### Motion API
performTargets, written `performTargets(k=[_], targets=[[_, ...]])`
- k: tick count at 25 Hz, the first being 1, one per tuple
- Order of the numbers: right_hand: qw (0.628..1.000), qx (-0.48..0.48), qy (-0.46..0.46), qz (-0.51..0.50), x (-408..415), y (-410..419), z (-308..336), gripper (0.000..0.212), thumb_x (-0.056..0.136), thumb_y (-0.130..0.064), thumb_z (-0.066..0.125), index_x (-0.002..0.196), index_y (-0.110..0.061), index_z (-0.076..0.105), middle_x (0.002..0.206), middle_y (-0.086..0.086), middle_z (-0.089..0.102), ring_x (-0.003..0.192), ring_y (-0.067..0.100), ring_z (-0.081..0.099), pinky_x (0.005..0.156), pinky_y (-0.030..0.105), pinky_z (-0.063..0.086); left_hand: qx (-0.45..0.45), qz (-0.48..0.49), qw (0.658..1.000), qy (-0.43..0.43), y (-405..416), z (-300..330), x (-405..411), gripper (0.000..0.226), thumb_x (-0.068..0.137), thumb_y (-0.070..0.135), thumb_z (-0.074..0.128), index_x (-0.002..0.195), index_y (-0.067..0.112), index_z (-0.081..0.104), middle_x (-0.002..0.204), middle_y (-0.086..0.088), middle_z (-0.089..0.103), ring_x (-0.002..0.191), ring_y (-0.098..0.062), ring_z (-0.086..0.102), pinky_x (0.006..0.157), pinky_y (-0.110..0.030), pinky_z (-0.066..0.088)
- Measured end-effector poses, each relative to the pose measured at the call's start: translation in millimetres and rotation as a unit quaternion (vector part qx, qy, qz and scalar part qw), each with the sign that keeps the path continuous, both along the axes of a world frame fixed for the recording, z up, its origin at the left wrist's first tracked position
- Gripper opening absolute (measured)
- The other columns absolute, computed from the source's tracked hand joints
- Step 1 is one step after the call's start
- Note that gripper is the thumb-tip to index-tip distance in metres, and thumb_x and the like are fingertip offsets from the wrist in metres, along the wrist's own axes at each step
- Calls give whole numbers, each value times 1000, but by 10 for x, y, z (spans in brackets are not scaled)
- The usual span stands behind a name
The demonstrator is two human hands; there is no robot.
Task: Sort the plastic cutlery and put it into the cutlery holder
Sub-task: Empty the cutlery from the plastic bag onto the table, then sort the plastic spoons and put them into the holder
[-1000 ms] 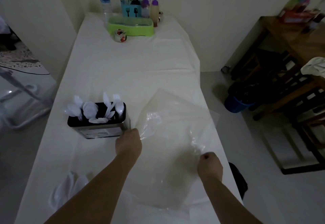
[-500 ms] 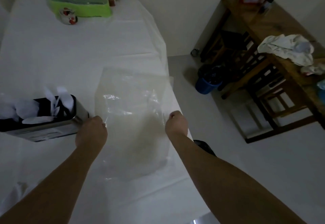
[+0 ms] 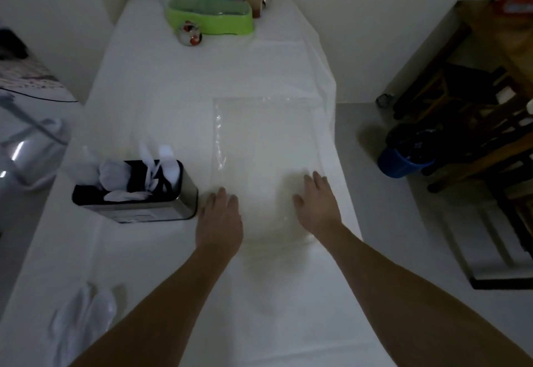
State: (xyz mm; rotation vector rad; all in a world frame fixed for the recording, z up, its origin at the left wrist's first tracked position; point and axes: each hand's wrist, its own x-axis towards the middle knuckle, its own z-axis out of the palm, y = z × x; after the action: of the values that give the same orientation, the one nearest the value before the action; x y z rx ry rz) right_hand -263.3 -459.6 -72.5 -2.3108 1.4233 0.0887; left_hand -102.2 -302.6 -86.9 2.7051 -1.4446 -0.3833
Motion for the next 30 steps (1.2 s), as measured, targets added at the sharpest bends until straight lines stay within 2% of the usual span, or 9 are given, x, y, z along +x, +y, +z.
performTargets(k=[3, 6, 10, 13, 17, 20, 23, 26, 30], targets=[[992, -42, 85, 83, -28, 223, -148, 77, 96, -60, 25, 154, -11, 14, 164, 14, 8, 150, 34, 7, 119, 52, 16, 30, -17, 999, 14, 50, -29, -77, 56, 102, 33, 32, 153, 11, 24, 162, -17, 17, 149, -34, 15, 121, -46, 19], [988, -46, 114, 97, -35, 253, -205, 86, 93, -67, 20, 155, -9, 6, 164, 17, 0, 150, 37, 1, 119, 55, 12, 48, -32, 998, 12, 93, -27, -58, 65, 101, 41, 32, 156, 12, 12, 164, -16, 8, 151, -34, 7, 122, -48, 16], [986, -52, 131, 91, 5, 270, -135, 88, 93, -68, 23, 155, -8, 7, 163, 18, 3, 150, 38, 4, 119, 55, 14, 56, -35, 998, 13, 120, 60, -26, 69, 99, 42, 40, 155, 13, 13, 164, -14, 9, 151, -34, 6, 121, -48, 17], [984, -69, 136, 93, 61, 331, 2, 83, 96, -62, 27, 155, -6, 9, 163, 18, 6, 150, 38, 5, 120, 55, 14, 38, -44, 998, 16, 175, 193, -31, 69, 99, 41, 41, 155, 12, 13, 164, -13, 8, 151, -34, 7, 121, -47, 17], [985, -86, 95, 113, 240, 569, 219, 76, 98, -56, 32, 152, -4, 20, 161, 18, 18, 149, 37, 11, 120, 51, 19, 10, -34, 999, 27, 405, 395, -70, 66, 101, 42, 39, 156, 13, 16, 165, -13, 9, 151, -30, 8, 121, -43, 16], [986, -82, 56, 136, 453, 900, 384, 73, 98, -54, 35, 150, -4, 25, 159, 18, 23, 149, 37, 14, 120, 48, 21, -23, -28, 999, 16, 719, 584, -41, 63, 100, 40, 42, 153, 11, 23, 163, -14, 16, 151, -31, 13, 120, -44, 20], [984, -83, 21, 154, 635, 1337, 539, 66, 99, -50, 39, 146, -4, 33, 155, 18, 31, 146, 37, 22, 118, 46, 25, -64, -21, 998, -1, 1135, 756, 34, 56, 97, 37, 50, 144, 8, 40, 155, -17, 34, 145, -33, 28, 115, -44, 31], [980, -86, -19, 176, 743, 1878, 642, 49, 98, -39, 46, 133, -6, 49, 140, 16, 47, 129, 35, 41, 106, 43, 38, -121, 7, 993, -11, 1704, 857, 166, 46, 92, 31, 60, 130, 5, 57, 140, -19, 53, 132, -35, 47, 107, -44, 42], [977, -59, -50, 201, 811, 2679, 622, 34, 94, -28, 51, 121, -10, 61, 121, 12, 56, 110, 31, 52, 92, 40, 48, -133, 115, 984, 3, 2669, 901, 455, 34, 95, 26, 57, 124, 10, 60, 121, -11, 62, 111, -28, 57, 94, -40, 49]])
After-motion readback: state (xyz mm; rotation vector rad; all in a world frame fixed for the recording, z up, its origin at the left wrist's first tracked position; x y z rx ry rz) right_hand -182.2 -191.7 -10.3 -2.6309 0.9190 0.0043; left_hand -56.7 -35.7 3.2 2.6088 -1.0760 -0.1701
